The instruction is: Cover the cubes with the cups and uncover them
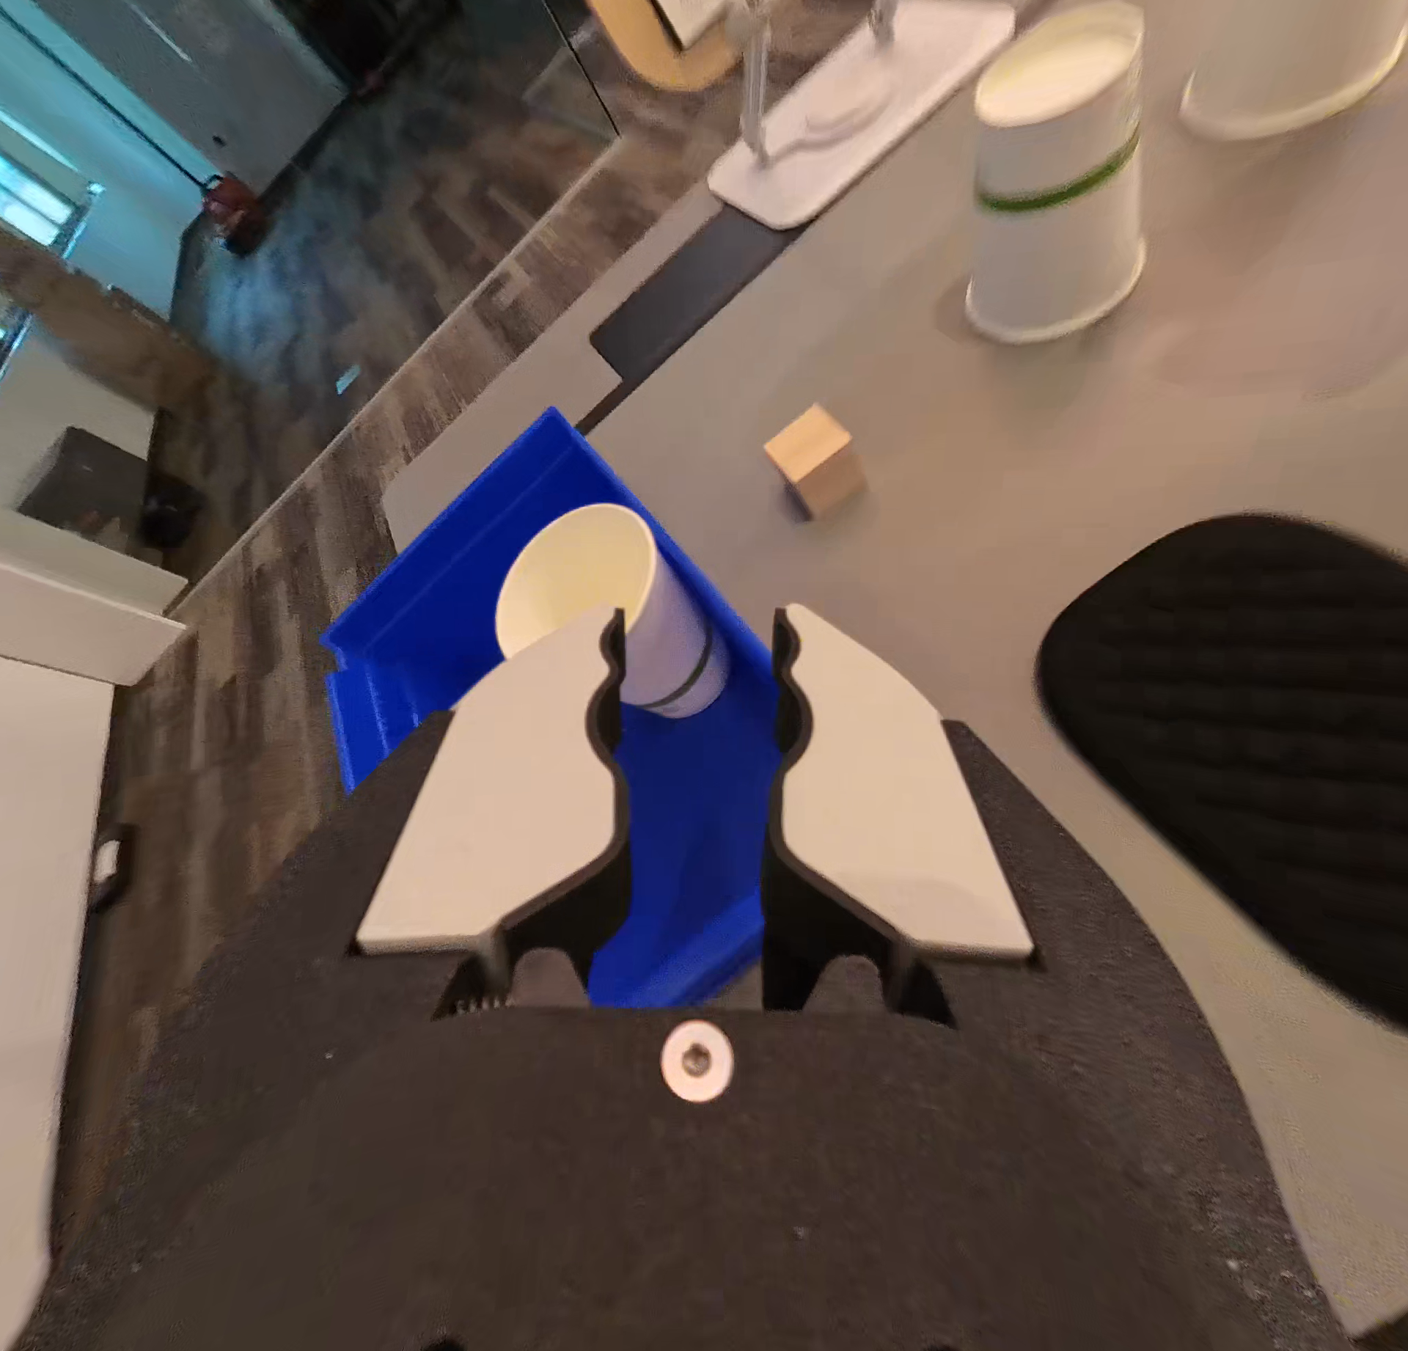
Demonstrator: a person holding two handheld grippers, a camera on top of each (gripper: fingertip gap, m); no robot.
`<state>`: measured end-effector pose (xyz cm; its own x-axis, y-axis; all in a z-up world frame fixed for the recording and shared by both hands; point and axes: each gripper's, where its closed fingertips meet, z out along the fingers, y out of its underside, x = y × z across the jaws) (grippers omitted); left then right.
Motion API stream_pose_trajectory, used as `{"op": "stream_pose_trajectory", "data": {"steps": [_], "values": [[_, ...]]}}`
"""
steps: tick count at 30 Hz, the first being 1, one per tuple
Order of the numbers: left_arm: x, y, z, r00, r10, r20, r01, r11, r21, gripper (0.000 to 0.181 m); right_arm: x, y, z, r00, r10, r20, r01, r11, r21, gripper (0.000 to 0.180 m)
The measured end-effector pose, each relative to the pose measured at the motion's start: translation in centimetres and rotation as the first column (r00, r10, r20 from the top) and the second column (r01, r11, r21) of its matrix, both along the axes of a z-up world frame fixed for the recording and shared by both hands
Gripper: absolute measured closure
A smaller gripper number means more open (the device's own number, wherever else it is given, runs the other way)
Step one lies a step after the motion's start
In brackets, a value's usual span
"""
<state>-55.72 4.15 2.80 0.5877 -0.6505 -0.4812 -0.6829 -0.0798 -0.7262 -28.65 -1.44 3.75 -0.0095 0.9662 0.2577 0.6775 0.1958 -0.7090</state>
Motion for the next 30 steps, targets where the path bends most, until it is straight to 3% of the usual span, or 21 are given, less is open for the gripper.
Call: {"op": "stream_pose_trajectory", "data": {"steps": [1, 5, 11, 21, 30], "values": [[-0.1, 1.0, -0.6, 0.998, -0.021, -0.058, 0.019, 1.0, -0.024, 0.145, 0.2, -1.2, -0.2, 0.999, 0.024, -0.027, -0.025, 1.0, -0.013, 0.096], [-0.5, 4.7, -3.7, 0.966, -0.079, -0.246, 0.057, 0.994, -0.096, 0.144, 1.4, -4.2, -1.1, 0.994, 0.094, -0.055, -0.096, 0.994, -0.042, 0.099], [-1.4, 8.0, -7.5, 0.908, -0.101, -0.407, 0.035, 0.985, -0.168, 0.147, 3.0, -4.6, -0.9, 0.993, 0.09, -0.075, -0.094, 0.995, -0.046, 0.1], [-1.4, 8.8, -10.0, 0.882, -0.12, -0.456, -0.009, 0.963, -0.27, 0.152, 4.1, -3.8, -1.7, 0.994, 0.08, -0.068, -0.085, 0.993, -0.08, 0.101], [-2.4, 8.5, -10.2, 0.87, -0.127, -0.476, -0.045, 0.941, -0.334, 0.178, 4.4, -4.0, -2.0, 0.995, 0.086, -0.053, -0.09, 0.992, -0.09, 0.104]]}}
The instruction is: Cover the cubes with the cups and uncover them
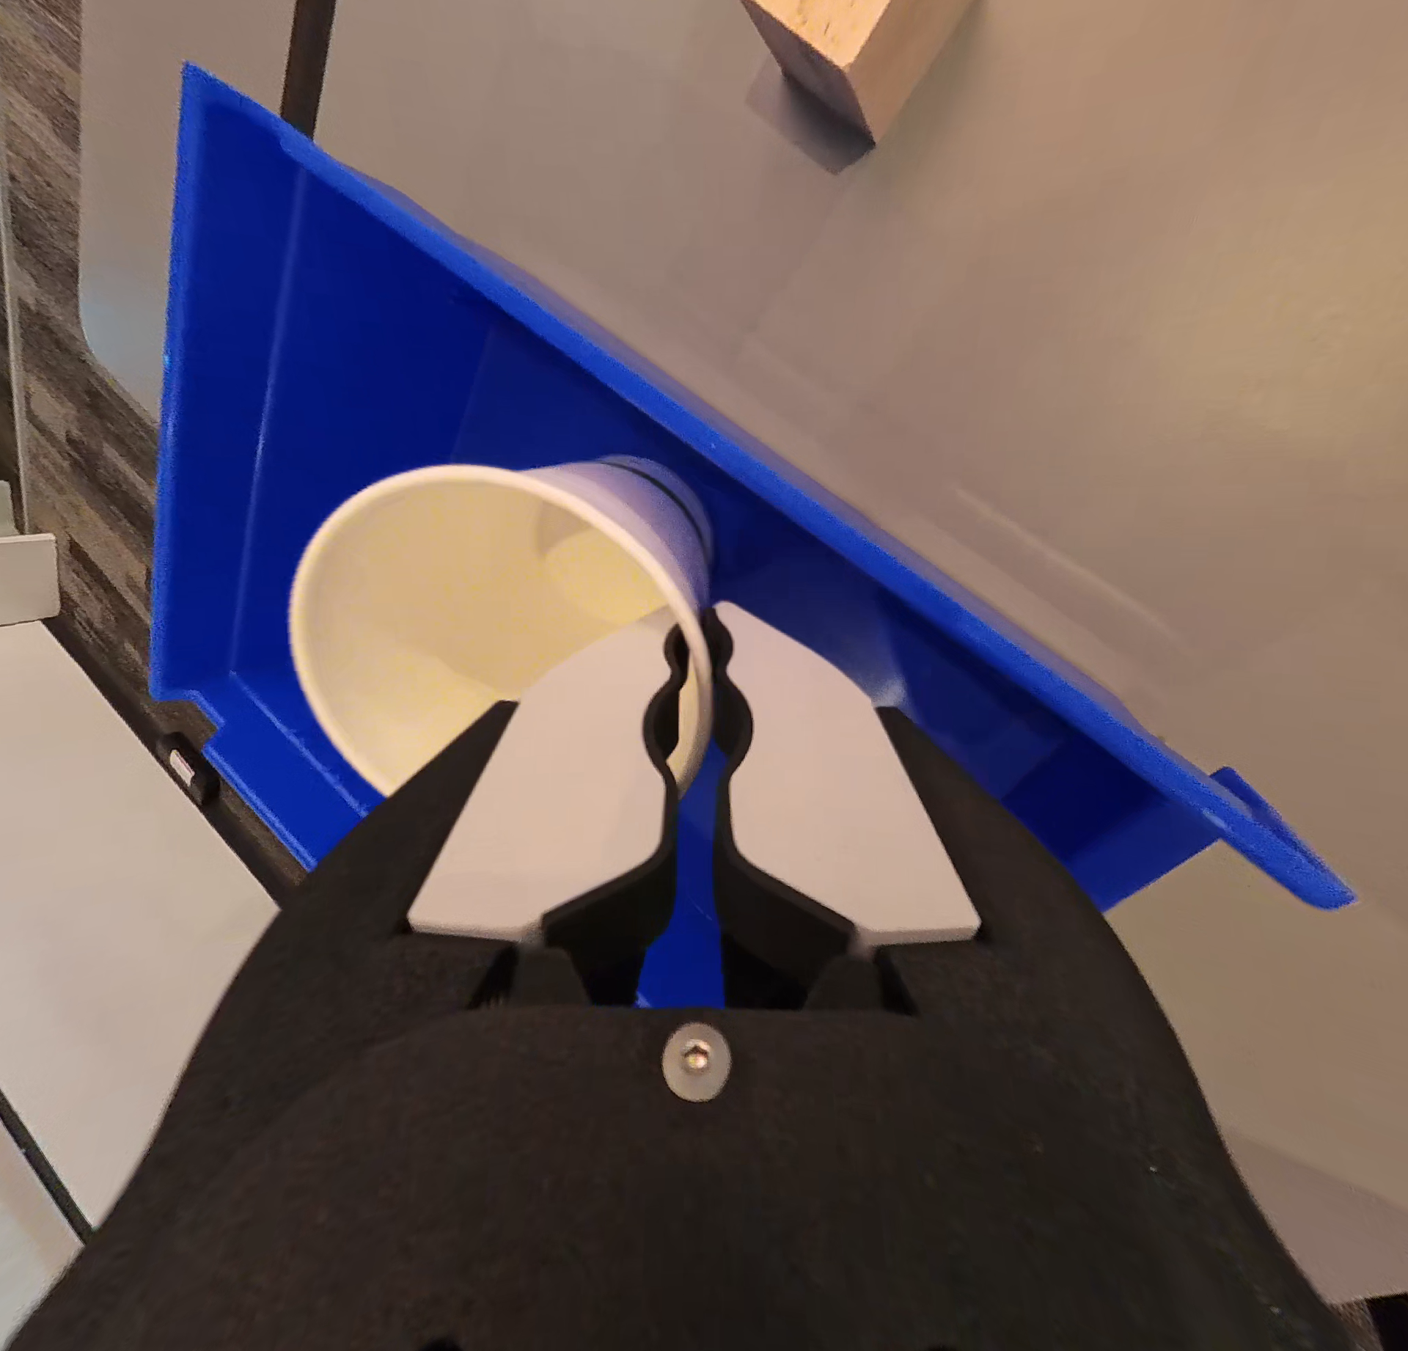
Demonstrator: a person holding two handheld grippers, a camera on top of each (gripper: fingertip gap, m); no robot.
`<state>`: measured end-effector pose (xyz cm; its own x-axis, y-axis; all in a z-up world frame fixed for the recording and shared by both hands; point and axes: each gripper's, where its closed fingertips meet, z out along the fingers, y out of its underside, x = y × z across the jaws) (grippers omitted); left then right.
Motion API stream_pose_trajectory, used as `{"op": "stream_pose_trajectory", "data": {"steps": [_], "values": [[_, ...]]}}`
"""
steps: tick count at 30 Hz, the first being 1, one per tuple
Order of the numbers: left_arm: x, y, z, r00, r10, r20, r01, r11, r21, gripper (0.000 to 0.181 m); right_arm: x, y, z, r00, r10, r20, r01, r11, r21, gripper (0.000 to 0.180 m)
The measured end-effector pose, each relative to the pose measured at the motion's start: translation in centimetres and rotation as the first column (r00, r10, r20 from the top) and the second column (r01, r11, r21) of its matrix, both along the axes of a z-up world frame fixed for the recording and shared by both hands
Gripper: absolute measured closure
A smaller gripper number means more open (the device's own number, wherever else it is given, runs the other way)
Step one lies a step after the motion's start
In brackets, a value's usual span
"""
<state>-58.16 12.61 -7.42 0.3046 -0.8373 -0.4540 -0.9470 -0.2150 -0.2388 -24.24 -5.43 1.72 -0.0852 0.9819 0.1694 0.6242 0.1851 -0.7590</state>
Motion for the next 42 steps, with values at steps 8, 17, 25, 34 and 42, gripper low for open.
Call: {"op": "stream_pose_trajectory", "data": {"steps": [8, 17, 25, 34, 42], "values": [[-1.2, -0.2, 6.9, 0.958, 0.053, 0.283, -0.132, 0.955, 0.265, 0.18, 0.3, 1.1, -0.2, 0.999, -0.022, -0.037, 0.022, 1.0, -0.015, 0.107], [9.6, -12.2, 16.3, 0.483, -0.309, 0.819, -0.104, 0.909, 0.404, 0.181, -2.4, 4.7, 4.0, 0.928, -0.065, -0.366, 0.094, 0.994, 0.063, 0.107], [20.4, -20.8, 14.1, 0.19, -0.421, 0.887, 0.223, 0.898, 0.378, 0.181, -5.4, 2.1, 7.1, 0.877, 0.062, -0.476, 0.08, 0.959, 0.272, 0.097], [21.7, -22.6, 14.7, 0.0, -0.392, 0.92, 0.335, 0.867, 0.37, 0.181, -7.6, -1.0, 7.7, 0.892, 0.149, -0.428, 0.038, 0.917, 0.398, 0.091], [22.1, -23.9, 15.2, -0.052, -0.399, 0.915, 0.37, 0.844, 0.389, 0.181, -9.2, -1.7, 6.4, 0.915, 0.162, -0.369, -0.003, 0.918, 0.396, 0.089]]}}
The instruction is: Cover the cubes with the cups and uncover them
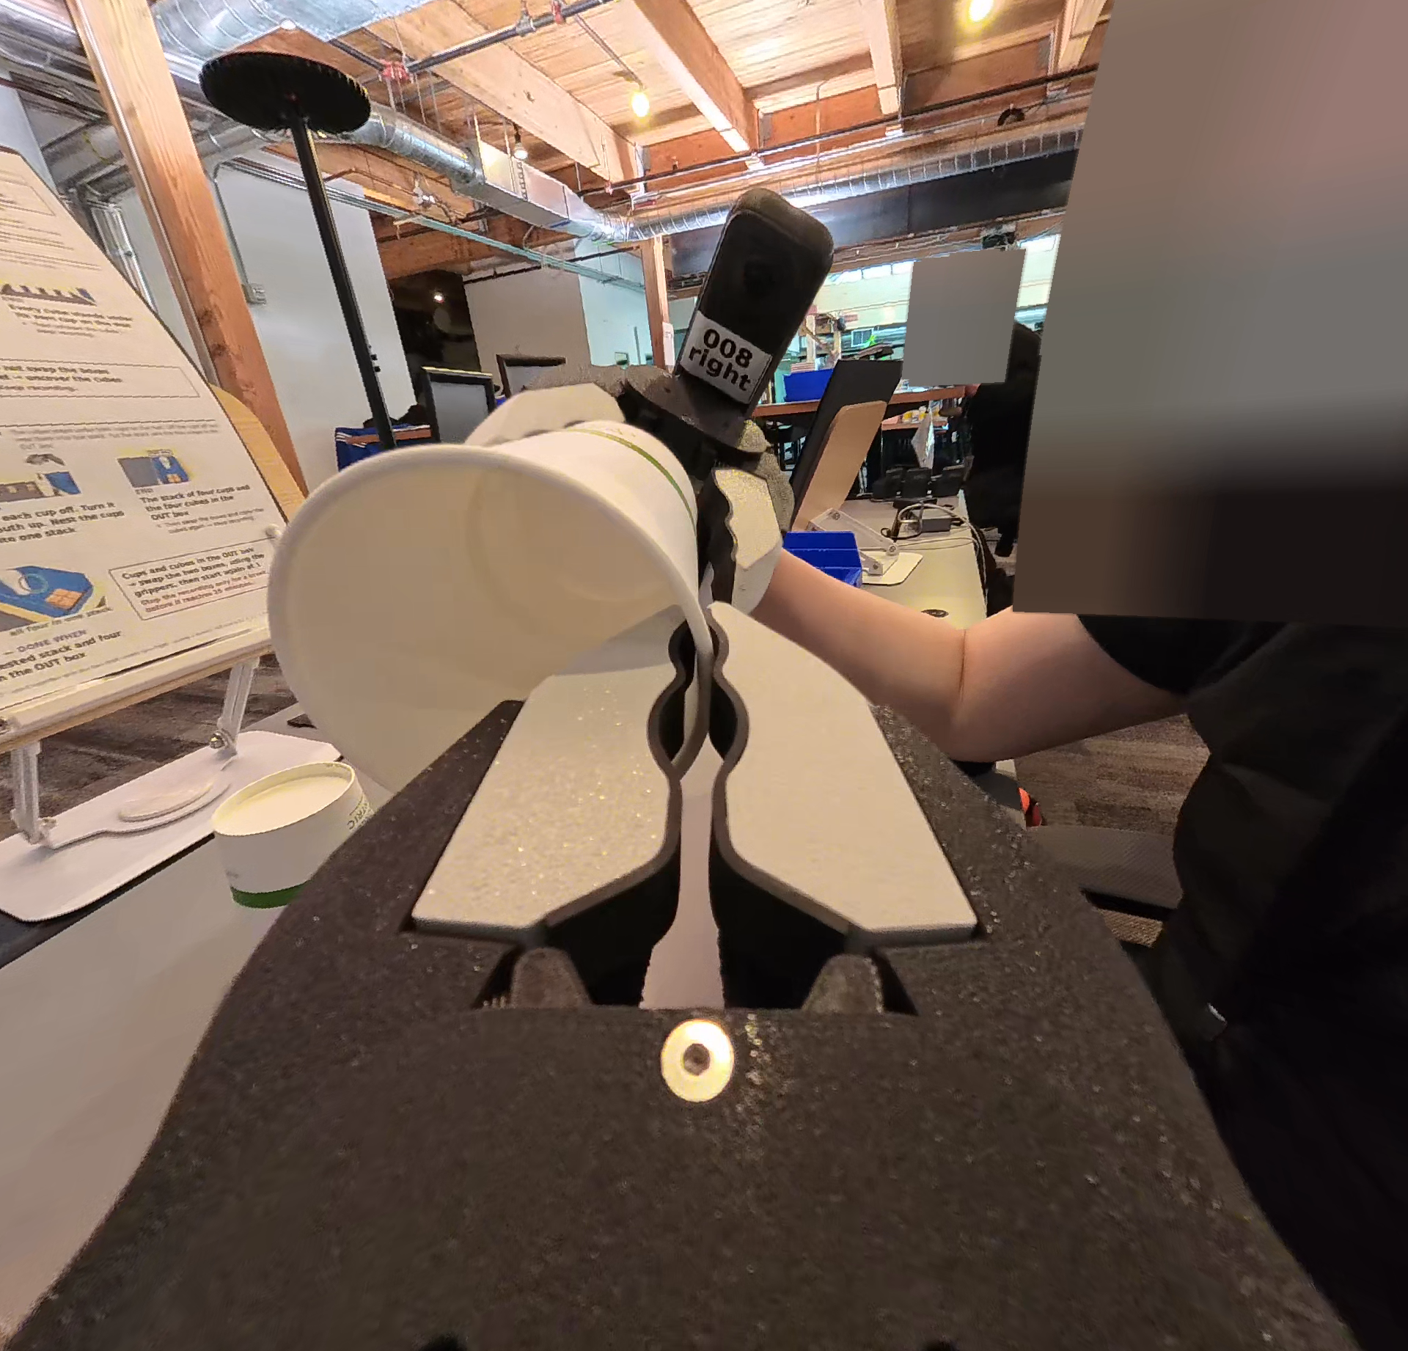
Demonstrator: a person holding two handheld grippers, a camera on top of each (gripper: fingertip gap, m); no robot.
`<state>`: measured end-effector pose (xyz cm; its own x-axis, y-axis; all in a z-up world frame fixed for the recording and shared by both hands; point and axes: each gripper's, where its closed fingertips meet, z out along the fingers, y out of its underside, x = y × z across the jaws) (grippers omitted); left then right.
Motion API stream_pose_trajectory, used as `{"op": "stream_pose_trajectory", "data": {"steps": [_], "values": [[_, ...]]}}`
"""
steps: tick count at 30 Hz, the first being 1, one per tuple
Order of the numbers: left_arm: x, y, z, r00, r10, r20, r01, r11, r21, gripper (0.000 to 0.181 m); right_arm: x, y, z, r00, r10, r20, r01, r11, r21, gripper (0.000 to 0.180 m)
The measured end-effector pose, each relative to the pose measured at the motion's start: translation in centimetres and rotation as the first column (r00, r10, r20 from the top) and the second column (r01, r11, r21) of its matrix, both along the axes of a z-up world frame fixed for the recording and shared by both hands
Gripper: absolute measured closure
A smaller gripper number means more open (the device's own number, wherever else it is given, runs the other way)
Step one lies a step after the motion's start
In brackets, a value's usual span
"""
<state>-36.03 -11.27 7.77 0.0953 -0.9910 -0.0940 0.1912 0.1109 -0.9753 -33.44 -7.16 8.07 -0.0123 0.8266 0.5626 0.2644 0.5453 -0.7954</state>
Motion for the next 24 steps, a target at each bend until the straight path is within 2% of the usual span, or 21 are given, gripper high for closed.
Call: {"op": "stream_pose_trajectory", "data": {"steps": [5, 17, 24], "values": [[-0.1, -0.5, 0.1, 1.0, -0.017, 0.012, 0.017, 1.0, -0.001, 0.181, 0.0, -0.2, 0.4, 1.0, 0.012, -0.023, -0.012, 1.0, 0.014, 0.102], [0.0, -1.0, 0.4, 0.999, -0.013, 0.04, 0.013, 1.0, 0.008, 0.181, 0.1, -0.8, 0.9, 0.999, 0.032, -0.037, -0.031, 0.999, 0.038, 0.103], [-0.1, -1.4, 0.4, 0.998, 0.026, 0.05, -0.029, 0.998, 0.058, 0.18, 0.1, -1.5, 1.5, 0.999, 0.018, -0.028, -0.013, 0.986, 0.168, 0.103]]}}
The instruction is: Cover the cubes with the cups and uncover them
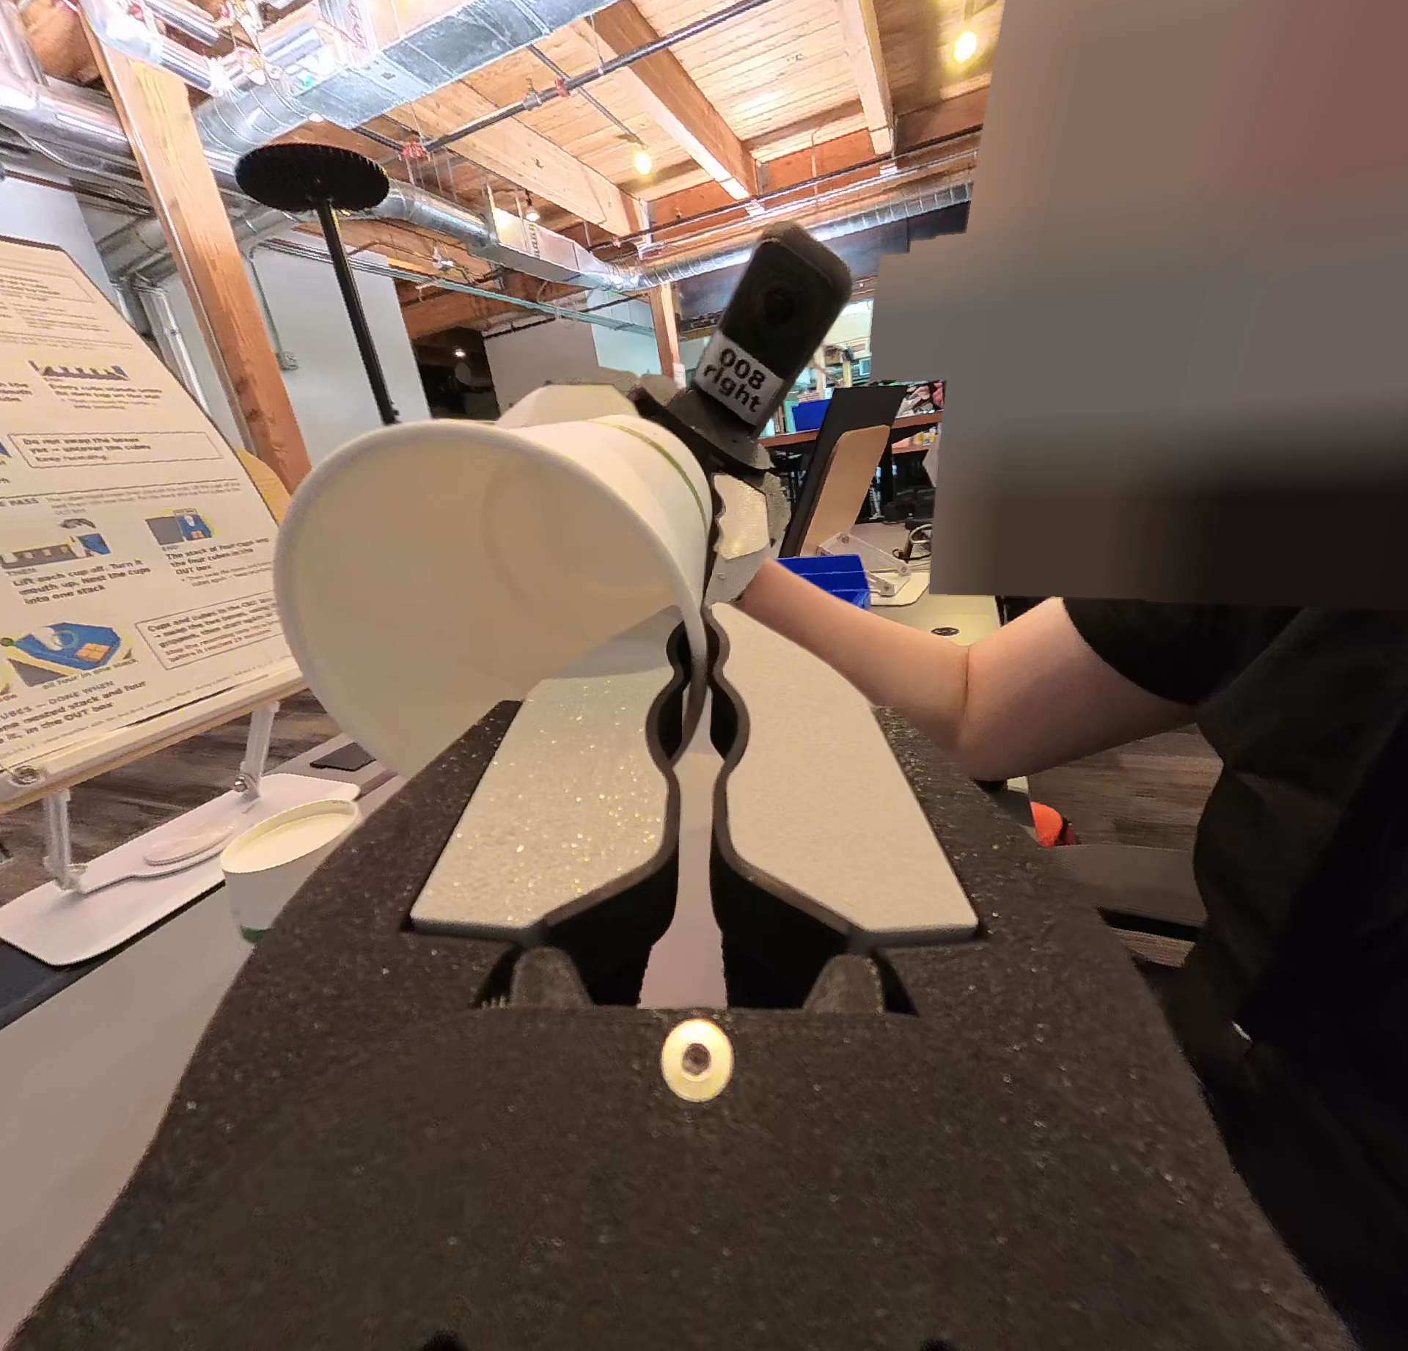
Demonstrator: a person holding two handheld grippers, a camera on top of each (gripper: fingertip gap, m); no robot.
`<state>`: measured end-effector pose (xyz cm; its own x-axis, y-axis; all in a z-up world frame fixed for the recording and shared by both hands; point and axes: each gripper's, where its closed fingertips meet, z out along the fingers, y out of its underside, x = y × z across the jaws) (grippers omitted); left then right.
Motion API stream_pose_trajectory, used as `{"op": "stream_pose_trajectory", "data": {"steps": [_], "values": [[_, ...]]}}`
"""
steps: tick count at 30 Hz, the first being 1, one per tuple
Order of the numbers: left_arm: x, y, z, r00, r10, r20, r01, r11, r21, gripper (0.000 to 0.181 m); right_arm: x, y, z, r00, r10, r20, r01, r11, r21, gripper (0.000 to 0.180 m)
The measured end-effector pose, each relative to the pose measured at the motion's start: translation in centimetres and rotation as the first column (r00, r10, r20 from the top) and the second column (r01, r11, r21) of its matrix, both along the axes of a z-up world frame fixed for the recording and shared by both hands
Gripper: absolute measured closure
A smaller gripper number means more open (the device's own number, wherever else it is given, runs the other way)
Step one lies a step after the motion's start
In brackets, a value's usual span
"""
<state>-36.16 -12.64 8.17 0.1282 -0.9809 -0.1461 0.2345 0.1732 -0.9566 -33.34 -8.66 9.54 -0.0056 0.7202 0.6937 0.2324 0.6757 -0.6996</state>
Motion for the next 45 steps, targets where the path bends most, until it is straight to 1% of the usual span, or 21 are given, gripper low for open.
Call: {"op": "stream_pose_trajectory", "data": {"steps": [5, 9, 12, 17, 20, 23, 25, 27, 30, 32, 33, 37, 40, 42, 44, 45], "values": [[-0.2, 0.4, -0.2, 0.999, 0.047, -0.022, -0.048, 0.998, -0.033, 0.176, 0.1, 0.2, 0.0, 0.999, -0.043, 0.019, 0.042, 0.997, 0.06, 0.103], [-0.9, 0.7, -0.3, 0.995, 0.094, -0.037, -0.095, 0.995, -0.038, 0.147, 0.2, 0.9, -0.6, 0.995, -0.085, 0.051, 0.081, 0.994, 0.073, 0.103], [-2.1, 1.9, -1.2, 0.981, 0.183, -0.066, -0.186, 0.981, -0.048, 0.136, 0.3, 1.4, -0.9, 0.992, -0.108, 0.066, 0.103, 0.992, 0.074, 0.103], [-6.2, 4.1, -3.3, 0.931, 0.356, -0.08, -0.363, 0.926, -0.108, 0.137, 0.8, 3.0, -1.7, 0.971, -0.208, 0.122, 0.194, 0.974, 0.113, 0.103], [-8.6, 4.2, -4.6, 0.902, 0.422, -0.087, -0.43, 0.892, -0.14, 0.14, 1.5, 4.7, -1.4, 0.94, -0.306, 0.153, 0.285, 0.947, 0.146, 0.103], [-10.4, 4.1, -6.1, 0.871, 0.475, -0.127, -0.49, 0.859, -0.151, 0.14, 0.7, 6.1, -0.4, 0.927, -0.317, 0.199, 0.304, 0.948, 0.093, 0.103], [-11.0, 4.0, -6.8, 0.852, 0.503, -0.145, -0.521, 0.841, -0.147, 0.14, -0.7, 7.8, -0.4, 0.904, -0.314, 0.291, 0.311, 0.949, 0.058, 0.103], [-11.3, 3.7, -7.3, 0.846, 0.511, -0.152, -0.531, 0.835, -0.147, 0.141, -2.4, 9.8, -1.0, 0.856, -0.301, 0.419, 0.323, 0.946, 0.021, 0.103], [-11.3, 3.3, -7.9, 0.848, 0.502, -0.168, -0.525, 0.837, -0.151, 0.141, -4.9, 12.9, -3.1, 0.735, -0.284, 0.616, 0.356, 0.935, 0.006, 0.103], [-11.4, 3.1, -8.2, 0.847, 0.502, -0.176, -0.527, 0.838, -0.144, 0.141, -6.5, 15.0, -4.3, 0.665, -0.304, 0.682, 0.379, 0.925, 0.043, 0.103], [-11.5, 3.0, -8.3, 0.846, 0.503, -0.175, -0.528, 0.837, -0.143, 0.141, -7.1, 15.7, -5.1, 0.629, -0.29, 0.721, 0.389, 0.921, 0.032, 0.103], [-12.2, 2.6, -8.5, 0.851, 0.496, -0.174, -0.521, 0.841, -0.146, 0.141, -8.8, 19.0, -8.4, 0.504, -0.264, 0.822, 0.463, 0.886, 0.0, 0.103], [-13.4, 2.5, -9.0, 0.833, 0.516, -0.2, -0.544, 0.83, -0.122, 0.141, -9.4, 21.0, -10.8, 0.419, -0.248, 0.873, 0.51, 0.86, -0.001, 0.103], [-14.3, 2.5, -9.1, 0.822, 0.531, -0.205, -0.559, 0.821, -0.118, 0.142, -9.2, 22.1, -12.4, 0.345, -0.235, 0.909, 0.543, 0.84, 0.011, 0.103], [-15.1, 2.4, -9.0, 0.822, 0.536, -0.194, -0.562, 0.818, -0.124, 0.142, -9.3, 23.0, -13.7, 0.3, -0.226, 0.927, 0.572, 0.82, 0.015, 0.103], [-15.5, 2.4, -9.0, 0.822, 0.538, -0.187, -0.564, 0.816, -0.127, 0.142, -9.5, 23.2, -14.2, 0.291, -0.21, 0.933, 0.583, 0.813, 0.001, 0.103]]}}
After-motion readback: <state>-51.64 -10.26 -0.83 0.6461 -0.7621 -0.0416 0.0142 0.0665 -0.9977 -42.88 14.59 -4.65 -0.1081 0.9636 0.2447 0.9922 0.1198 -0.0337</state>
